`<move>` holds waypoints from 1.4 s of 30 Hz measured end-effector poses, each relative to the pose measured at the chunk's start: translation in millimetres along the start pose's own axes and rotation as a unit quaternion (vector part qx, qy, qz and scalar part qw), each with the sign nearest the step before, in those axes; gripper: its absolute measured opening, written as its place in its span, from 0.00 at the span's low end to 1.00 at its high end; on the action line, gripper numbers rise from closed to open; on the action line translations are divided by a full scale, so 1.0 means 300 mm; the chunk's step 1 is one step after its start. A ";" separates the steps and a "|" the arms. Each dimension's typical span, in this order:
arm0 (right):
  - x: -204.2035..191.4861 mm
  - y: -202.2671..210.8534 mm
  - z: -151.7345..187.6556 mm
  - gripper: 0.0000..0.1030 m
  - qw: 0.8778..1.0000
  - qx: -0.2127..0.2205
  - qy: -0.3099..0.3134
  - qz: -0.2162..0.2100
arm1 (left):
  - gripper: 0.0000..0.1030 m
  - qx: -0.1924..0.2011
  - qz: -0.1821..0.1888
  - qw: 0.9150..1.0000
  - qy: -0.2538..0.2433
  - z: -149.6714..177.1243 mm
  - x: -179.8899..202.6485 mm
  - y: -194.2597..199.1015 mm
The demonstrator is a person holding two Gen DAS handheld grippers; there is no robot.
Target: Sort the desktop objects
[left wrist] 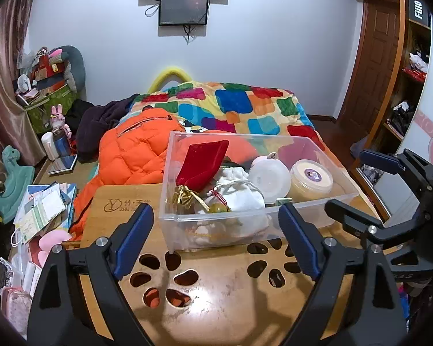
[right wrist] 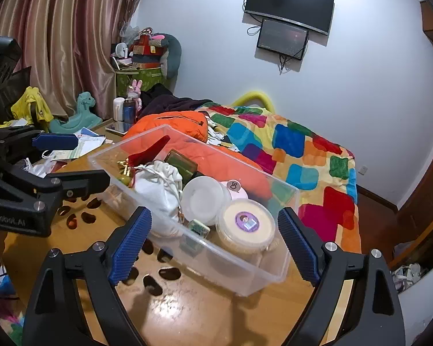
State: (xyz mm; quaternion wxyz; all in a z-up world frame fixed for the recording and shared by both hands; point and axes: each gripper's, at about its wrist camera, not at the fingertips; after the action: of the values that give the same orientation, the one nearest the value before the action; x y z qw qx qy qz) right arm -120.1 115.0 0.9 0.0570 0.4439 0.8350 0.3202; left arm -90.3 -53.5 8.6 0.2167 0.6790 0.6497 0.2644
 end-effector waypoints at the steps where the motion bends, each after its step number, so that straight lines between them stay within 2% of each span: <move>1: -0.001 0.006 0.001 0.86 1.000 0.001 -0.001 0.002 | 0.87 0.001 -0.002 1.000 0.000 0.003 0.002 0.006; 3: -0.003 0.029 0.008 0.95 1.000 0.003 -0.005 0.007 | 0.88 0.003 -0.005 1.000 -0.001 0.013 0.007 0.021; 10: -0.023 0.111 0.037 0.99 1.000 0.018 -0.015 0.016 | 0.89 0.014 -0.029 0.999 -0.020 0.055 0.041 0.064; 24: -0.039 0.249 0.153 0.99 0.997 0.030 -0.063 0.021 | 0.90 0.061 -0.040 0.997 -0.025 0.133 0.112 0.188; 32: -0.024 0.279 0.219 0.99 0.995 0.026 -0.087 0.037 | 0.91 0.059 -0.034 0.997 -0.027 0.185 0.149 0.190; 36: -0.003 0.268 0.246 0.99 0.993 0.018 -0.112 0.031 | 0.91 0.052 -0.039 0.997 -0.033 0.208 0.162 0.179; 42: 0.004 0.255 0.256 0.99 0.993 0.011 -0.116 0.030 | 0.91 0.046 -0.039 0.997 -0.039 0.220 0.182 0.157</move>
State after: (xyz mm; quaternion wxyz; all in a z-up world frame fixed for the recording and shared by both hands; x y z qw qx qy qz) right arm -37.7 183.9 -14.7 0.1392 0.5032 0.8127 0.2587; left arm -10.9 1.3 -7.6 0.2204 0.6724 0.6780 0.1990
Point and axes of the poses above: each gripper's, at about its wrist camera, not at the fingertips, and y roughly against the way its jaws point, x to its right, z to its underside, and after that the axes turned 1 degree about z, right-handed
